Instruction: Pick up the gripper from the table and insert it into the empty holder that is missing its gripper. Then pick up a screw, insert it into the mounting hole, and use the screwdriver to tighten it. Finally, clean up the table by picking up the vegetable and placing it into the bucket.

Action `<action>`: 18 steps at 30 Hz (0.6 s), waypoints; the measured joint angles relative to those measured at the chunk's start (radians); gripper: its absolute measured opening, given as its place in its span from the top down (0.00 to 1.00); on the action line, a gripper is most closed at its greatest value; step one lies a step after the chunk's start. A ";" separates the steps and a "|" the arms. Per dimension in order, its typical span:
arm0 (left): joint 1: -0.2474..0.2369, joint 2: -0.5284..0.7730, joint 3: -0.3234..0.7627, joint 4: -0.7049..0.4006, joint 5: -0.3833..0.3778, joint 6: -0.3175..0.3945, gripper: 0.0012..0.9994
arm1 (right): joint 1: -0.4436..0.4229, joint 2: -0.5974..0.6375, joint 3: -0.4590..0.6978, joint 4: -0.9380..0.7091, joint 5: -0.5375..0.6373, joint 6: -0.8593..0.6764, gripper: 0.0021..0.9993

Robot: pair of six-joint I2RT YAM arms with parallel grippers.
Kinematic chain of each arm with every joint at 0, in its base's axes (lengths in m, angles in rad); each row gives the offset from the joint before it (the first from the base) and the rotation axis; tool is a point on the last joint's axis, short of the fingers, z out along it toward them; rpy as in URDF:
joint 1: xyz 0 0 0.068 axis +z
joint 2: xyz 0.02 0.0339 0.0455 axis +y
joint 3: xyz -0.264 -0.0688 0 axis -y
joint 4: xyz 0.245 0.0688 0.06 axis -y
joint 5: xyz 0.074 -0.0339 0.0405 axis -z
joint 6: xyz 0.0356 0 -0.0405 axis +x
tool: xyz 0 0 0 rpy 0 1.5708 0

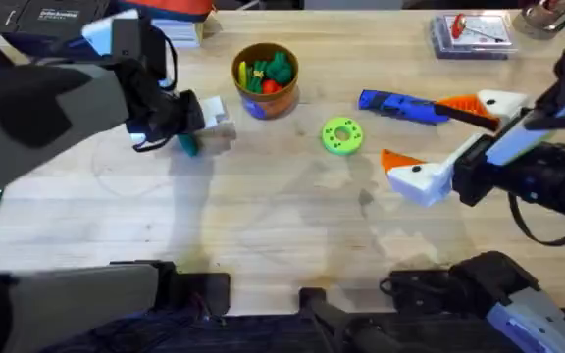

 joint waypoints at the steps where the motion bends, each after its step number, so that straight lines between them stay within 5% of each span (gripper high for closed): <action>1: 0.000 0.017 0.000 -0.006 0.000 -0.011 0.01 | 0.000 0.000 0.000 0.000 0.000 0.000 0.01; 6: 0.000 0.043 0.000 -0.006 -0.008 -0.056 0.06 | 0.000 0.000 0.000 0.000 0.000 0.000 0.01; 15: 0.000 0.043 0.030 -0.064 -0.009 -0.076 0.93 | 0.000 0.000 0.000 0.000 0.000 -0.020 0.01; 18: -0.006 0.043 0.092 -0.168 -0.033 -0.071 0.98 | 0.000 0.001 0.000 0.001 0.000 -0.028 0.01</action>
